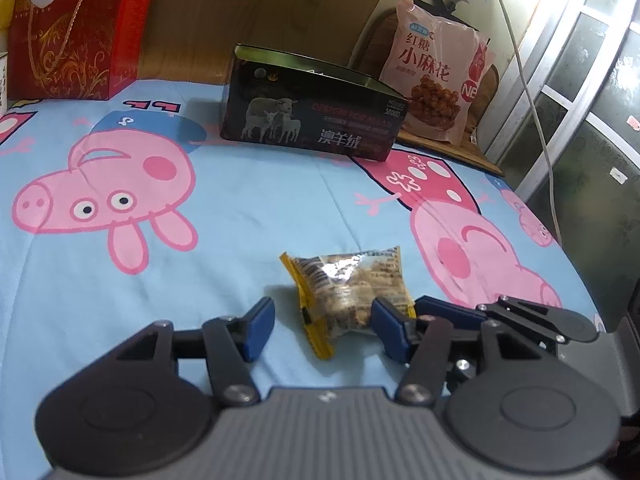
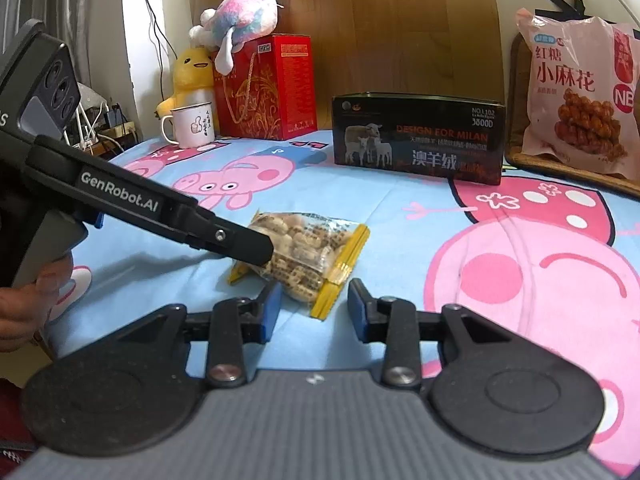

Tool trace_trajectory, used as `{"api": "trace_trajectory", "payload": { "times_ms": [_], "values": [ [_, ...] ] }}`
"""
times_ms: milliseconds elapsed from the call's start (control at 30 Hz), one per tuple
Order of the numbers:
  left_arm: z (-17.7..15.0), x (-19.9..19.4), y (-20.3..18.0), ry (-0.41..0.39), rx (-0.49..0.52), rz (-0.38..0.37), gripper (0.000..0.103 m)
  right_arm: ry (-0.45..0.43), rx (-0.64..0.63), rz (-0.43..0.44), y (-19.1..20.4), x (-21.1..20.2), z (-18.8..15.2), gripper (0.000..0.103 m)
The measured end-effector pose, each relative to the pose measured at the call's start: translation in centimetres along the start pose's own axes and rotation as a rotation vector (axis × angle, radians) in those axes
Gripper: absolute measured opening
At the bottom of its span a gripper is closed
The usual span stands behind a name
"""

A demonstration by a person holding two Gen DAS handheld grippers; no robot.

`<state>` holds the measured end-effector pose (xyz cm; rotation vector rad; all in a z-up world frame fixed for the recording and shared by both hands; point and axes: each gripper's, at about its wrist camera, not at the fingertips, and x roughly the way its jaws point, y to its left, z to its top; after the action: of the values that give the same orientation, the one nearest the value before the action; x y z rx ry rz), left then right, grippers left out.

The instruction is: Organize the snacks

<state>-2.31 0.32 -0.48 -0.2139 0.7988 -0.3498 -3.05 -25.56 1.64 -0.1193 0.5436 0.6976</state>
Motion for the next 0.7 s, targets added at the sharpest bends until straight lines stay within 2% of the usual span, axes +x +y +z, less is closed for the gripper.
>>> {"api": "trace_trajectory", "payload": {
  "times_ms": [267,367,467,567,600,700],
  "values": [
    [-0.1,0.0,-0.3,-0.015,0.027,0.027,0.062,-0.006,0.015,0.008,-0.2,-0.1,-0.1,0.046],
    [-0.3,0.0,-0.5,-0.026,0.048,0.059,0.07,-0.008,0.022,0.009,-0.2,-0.2,-0.1,0.046],
    [-0.2,0.1,-0.6,-0.031,0.067,0.074,0.073,-0.009,0.018,0.007,-0.1,-0.2,-0.1,0.046],
    [0.3,0.8,-0.8,-0.031,0.095,0.072,0.067,0.0,-0.001,0.008,0.2,0.0,0.0,0.046],
    [0.7,1.2,-1.0,-0.028,0.104,0.064,0.062,0.002,-0.005,0.005,0.2,0.1,0.1,0.046],
    [2.5,3.1,-1.5,-0.011,0.115,0.004,0.06,0.0,0.012,-0.049,-0.1,0.6,0.7,0.045]
  ]
}}
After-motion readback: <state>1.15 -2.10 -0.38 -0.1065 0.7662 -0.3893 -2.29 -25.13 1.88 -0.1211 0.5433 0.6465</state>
